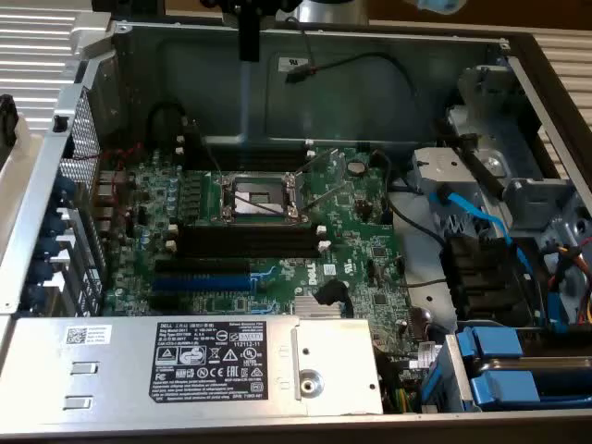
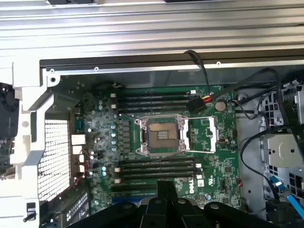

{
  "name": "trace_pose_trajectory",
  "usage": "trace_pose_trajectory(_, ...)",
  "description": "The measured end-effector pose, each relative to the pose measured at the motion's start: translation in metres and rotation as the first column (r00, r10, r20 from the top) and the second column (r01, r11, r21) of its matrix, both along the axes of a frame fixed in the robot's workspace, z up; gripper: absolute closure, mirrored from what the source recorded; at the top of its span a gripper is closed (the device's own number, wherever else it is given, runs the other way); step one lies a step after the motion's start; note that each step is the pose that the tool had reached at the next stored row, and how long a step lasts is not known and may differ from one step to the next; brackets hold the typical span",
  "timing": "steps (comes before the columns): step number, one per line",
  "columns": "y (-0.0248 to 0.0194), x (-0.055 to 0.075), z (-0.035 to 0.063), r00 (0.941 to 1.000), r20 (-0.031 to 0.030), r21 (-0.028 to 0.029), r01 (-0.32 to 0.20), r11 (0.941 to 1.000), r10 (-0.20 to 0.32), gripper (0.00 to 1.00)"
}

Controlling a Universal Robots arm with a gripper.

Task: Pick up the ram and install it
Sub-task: 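Reach for the ram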

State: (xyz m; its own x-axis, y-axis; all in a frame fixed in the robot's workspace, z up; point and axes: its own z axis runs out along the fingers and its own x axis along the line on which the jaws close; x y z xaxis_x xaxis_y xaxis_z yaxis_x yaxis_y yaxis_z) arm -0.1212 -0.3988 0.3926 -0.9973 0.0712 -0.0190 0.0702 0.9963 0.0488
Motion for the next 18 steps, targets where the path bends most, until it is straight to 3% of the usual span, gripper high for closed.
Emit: trace_pose_trajectory(18,0.0,0.0,0.0034,1.0,-0.0048,-0.0003,0.0,1.0,0.0,0.9)
